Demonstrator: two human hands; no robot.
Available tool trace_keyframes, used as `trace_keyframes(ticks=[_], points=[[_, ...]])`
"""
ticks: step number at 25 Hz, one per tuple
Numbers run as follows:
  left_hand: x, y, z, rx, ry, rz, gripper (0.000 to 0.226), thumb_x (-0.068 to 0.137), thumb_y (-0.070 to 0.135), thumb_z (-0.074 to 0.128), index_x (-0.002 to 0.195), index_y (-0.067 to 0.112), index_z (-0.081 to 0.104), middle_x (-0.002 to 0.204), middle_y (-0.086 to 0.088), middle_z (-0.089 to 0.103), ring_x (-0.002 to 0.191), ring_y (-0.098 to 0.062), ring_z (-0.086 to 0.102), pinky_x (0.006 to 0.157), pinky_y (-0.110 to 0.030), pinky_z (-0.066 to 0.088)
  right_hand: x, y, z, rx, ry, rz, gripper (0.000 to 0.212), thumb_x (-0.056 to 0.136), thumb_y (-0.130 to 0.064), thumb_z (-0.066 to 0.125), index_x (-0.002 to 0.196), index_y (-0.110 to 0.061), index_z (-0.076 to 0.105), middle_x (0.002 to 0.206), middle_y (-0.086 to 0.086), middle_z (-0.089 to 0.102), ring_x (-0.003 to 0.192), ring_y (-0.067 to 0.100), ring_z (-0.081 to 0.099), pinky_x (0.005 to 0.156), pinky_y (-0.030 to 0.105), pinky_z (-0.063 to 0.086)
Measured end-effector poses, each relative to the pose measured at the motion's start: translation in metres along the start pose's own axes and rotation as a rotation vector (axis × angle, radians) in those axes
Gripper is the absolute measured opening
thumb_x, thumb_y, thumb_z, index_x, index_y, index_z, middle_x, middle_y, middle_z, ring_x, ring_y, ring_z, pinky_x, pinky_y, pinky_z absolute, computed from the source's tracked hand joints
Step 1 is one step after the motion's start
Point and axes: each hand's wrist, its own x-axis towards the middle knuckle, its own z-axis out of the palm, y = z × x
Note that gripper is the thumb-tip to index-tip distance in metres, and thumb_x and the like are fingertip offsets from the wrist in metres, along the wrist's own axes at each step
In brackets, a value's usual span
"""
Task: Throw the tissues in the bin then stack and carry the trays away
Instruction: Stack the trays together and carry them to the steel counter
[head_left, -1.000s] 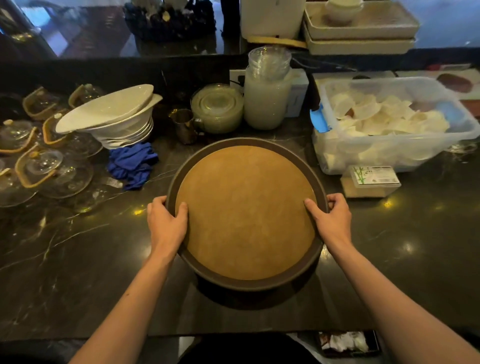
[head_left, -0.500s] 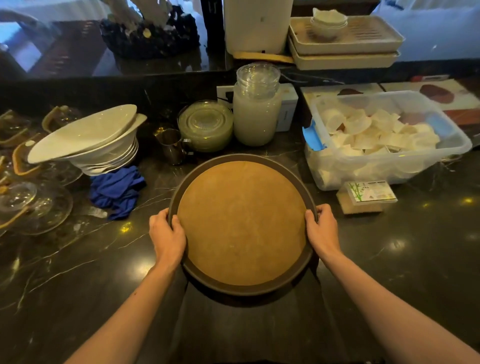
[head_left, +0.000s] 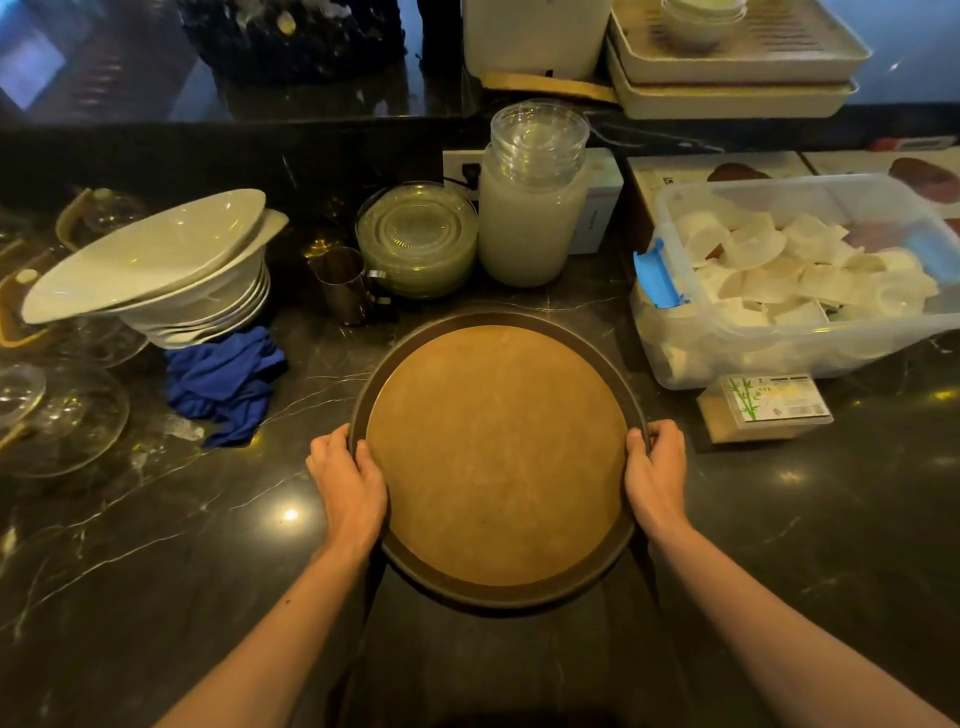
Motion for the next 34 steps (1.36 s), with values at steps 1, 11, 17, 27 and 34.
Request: trace_keyframes(ticks=[1, 11, 17, 27, 34], points=[[0.001, -0.001, 0.001, 0.004, 0.000, 0.002, 0.031, 0.097, 0.013, 0.046, 0.127, 0.004, 0.051, 0.121, -0.013, 0.047, 0.112, -0.022, 0.041, 0.093, -0.031, 0.032, 0.002, -0.001, 0.001, -0.003, 0.004, -0.005, 0.009, 0.100, -0.024, 0.047, 0.104, -0.016, 0.049, 0.108, 0.005, 0.048, 0.091, 0.016, 0.051, 0.081, 0.034, 0.041], [0.010, -0.003, 0.007, 0.005, 0.037, 0.008, 0.033, 0.098, 0.015, 0.046, 0.129, 0.004, 0.051, 0.121, -0.010, 0.046, 0.108, -0.013, 0.036, 0.092, -0.029, 0.032, 0.014, -0.010, 0.005, -0.028, -0.002, -0.043, 0.012, 0.100, -0.022, 0.048, 0.104, -0.012, 0.052, 0.106, 0.008, 0.048, 0.088, 0.018, 0.051, 0.078, 0.033, 0.039], [0.030, 0.006, 0.011, 0.014, 0.035, 0.003, 0.033, 0.098, 0.014, 0.046, 0.129, 0.004, 0.051, 0.121, -0.012, 0.047, 0.115, -0.024, 0.042, 0.094, -0.029, 0.031, 0.026, -0.022, 0.011, -0.027, 0.009, -0.024, 0.019, 0.100, -0.021, 0.047, 0.113, -0.008, 0.051, 0.113, 0.011, 0.048, 0.098, 0.024, 0.051, 0.089, 0.042, 0.044], [0.027, 0.002, 0.017, -0.014, 0.005, -0.062, 0.036, 0.097, 0.011, 0.048, 0.132, 0.002, 0.048, 0.123, -0.011, 0.044, 0.109, -0.017, 0.047, 0.097, -0.028, 0.036, 0.027, -0.018, 0.016, -0.101, 0.026, -0.032, 0.015, 0.099, -0.019, 0.049, 0.110, -0.009, 0.050, 0.116, 0.010, 0.041, 0.098, 0.022, 0.050, 0.086, 0.035, 0.040], [0.026, 0.002, 0.017, 0.018, -0.055, -0.037, 0.041, 0.099, 0.011, 0.043, 0.138, 0.000, 0.038, 0.131, -0.015, 0.038, 0.121, -0.024, 0.041, 0.104, -0.031, 0.032, 0.028, -0.010, 0.021, -0.163, 0.012, -0.106, 0.030, 0.099, -0.020, 0.049, 0.126, -0.009, 0.044, 0.128, 0.011, 0.038, 0.107, 0.023, 0.050, 0.087, 0.031, 0.039]])
